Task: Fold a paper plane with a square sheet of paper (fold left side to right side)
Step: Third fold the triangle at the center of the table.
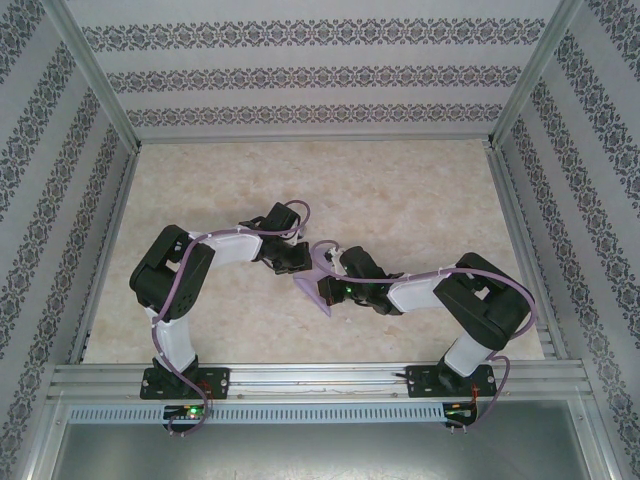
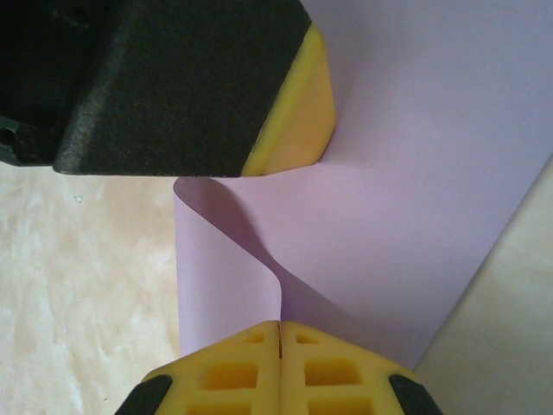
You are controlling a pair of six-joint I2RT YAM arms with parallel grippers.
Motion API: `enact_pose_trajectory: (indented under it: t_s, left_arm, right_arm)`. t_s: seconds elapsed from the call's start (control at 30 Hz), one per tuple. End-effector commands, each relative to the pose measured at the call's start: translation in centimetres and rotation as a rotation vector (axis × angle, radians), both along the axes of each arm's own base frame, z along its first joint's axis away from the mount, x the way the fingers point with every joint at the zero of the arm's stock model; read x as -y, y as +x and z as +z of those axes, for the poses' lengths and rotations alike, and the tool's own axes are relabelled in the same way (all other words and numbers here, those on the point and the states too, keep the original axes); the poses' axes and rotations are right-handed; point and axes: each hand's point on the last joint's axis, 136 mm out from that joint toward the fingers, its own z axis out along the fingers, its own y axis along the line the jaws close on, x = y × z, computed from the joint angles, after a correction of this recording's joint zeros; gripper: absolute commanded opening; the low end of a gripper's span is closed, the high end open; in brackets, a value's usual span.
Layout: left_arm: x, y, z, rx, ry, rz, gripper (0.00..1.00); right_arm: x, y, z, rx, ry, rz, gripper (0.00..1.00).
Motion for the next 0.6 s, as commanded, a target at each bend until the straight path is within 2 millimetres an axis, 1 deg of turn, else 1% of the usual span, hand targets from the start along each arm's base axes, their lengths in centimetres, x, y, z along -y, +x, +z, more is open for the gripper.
enact_pose_trajectory:
  t_s: [0.0,0.23,0.37,0.5,0.57]
  left_arm:
    - [-1.4,-0.9,-2.6,-0.07,0.067,0.017,0.08]
    - [-1.3,-0.8,-2.4,-0.065,0.061,0.019,0.09]
    - [-1.2,-0.6,-2.0,-0.056,0.049,0.021,0.13]
    - [-1.1,0.0,-0.9,-0.024,0.053,0.019,0.17]
    - [-1.2,0.6,0.0,-0.003,0.059,0.018,0.2]
  right_arm:
    - [-0.3,0.8,0.1,0.017,0.0,0.004,0.0]
    - [0.0,0.7,-1.0,0.003,-0.028,0.001,0.0]
    - [0.1,0.2,-1.7,-0.019,-0.036,0.007,0.0]
    - [0.6,-0.3,-2.5,-0.045,-0.048,0.003,0.0]
    - [0.8,-0.7,-2.7,-0.052,-0.051,0.006,0.0]
